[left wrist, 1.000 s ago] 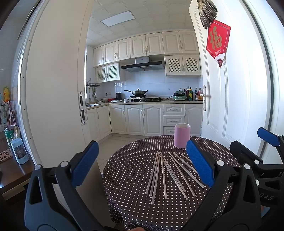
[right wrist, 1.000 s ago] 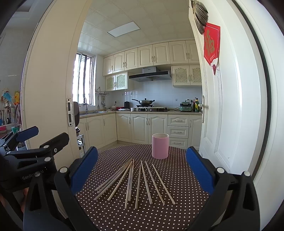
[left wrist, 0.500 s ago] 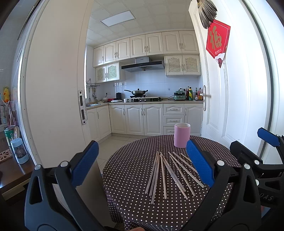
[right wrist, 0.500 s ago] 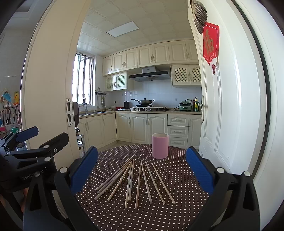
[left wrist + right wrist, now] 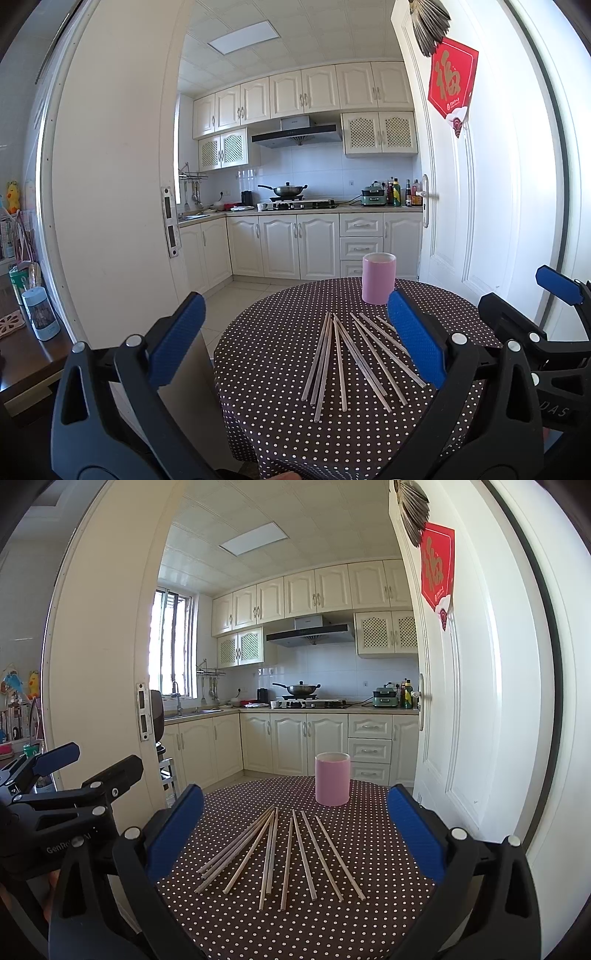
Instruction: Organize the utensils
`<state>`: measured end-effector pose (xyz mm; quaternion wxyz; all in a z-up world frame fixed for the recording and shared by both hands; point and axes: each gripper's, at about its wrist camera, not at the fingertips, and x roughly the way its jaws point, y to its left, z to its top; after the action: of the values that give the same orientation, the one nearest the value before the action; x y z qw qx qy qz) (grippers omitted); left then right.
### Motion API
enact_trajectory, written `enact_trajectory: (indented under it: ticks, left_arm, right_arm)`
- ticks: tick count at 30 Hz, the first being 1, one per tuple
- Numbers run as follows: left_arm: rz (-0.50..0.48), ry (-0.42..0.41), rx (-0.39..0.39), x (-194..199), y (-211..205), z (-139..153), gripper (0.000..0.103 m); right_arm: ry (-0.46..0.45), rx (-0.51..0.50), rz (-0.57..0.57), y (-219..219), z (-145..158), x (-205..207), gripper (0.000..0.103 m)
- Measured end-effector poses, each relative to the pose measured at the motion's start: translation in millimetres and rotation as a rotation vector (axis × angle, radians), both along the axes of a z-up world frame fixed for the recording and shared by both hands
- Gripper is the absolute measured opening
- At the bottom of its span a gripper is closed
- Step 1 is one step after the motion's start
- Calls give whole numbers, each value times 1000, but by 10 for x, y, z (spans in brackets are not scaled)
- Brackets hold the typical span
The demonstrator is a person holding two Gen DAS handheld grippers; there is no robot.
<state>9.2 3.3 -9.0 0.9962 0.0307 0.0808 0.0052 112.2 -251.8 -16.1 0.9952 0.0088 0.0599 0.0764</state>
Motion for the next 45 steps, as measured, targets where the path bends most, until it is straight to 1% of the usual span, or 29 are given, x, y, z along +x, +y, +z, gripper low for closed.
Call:
enact_trajectory:
  ticks: [9, 16, 20, 23, 26, 28, 31, 33, 35, 37, 40, 42, 44, 45]
  left_arm:
    - [-6, 6, 0, 21, -5, -40, 97]
    - [-20, 12, -21, 36, 3, -38, 97]
    - [-16, 0, -17, 15, -5, -29, 97]
    - [-3, -11, 1, 20, -38, -31, 97]
    - [-8, -17, -4, 31, -36, -58, 97]
    - [-31, -31, -18, 28, -13, -79, 97]
    - [-43, 0, -24, 86, -1, -95, 97]
    - [-44, 12, -16, 130, -2, -109, 97]
    - [-61, 31, -27, 184, 16, -128, 97]
    - [-71, 55, -40, 255, 41, -158, 97]
    - [-67, 89, -30, 371, 63, -204, 97]
    - [-67, 130, -27, 476, 76, -244, 97]
    - [-76, 168, -29, 590, 92, -293, 97]
    - [-79, 183, -30, 639, 103, -318, 97]
  right_arm:
    - [5, 4, 0, 4, -6, -7, 96]
    - [-7, -7, -6, 17, -3, -15, 96]
    - [-22, 2, -2, 12, -14, -30, 96]
    - [-19, 2, -11, 0, -19, -17, 96]
    - [-14, 10, -10, -18, -19, 8, 96]
    - [-25, 32, 8, -47, -26, 10, 96]
    - [-45, 63, 28, -94, -17, 0, 96]
    - [-58, 64, 38, -114, -14, 11, 96]
    - [-69, 60, 55, -124, -17, 40, 96]
    - [-56, 63, 79, -142, -23, 118, 96]
    - [-24, 72, 90, -177, -25, 250, 96]
    - [-5, 77, 92, -201, -33, 340, 96]
    - [3, 78, 70, -221, -63, 412, 96]
    - [29, 74, 58, -237, -76, 497, 96]
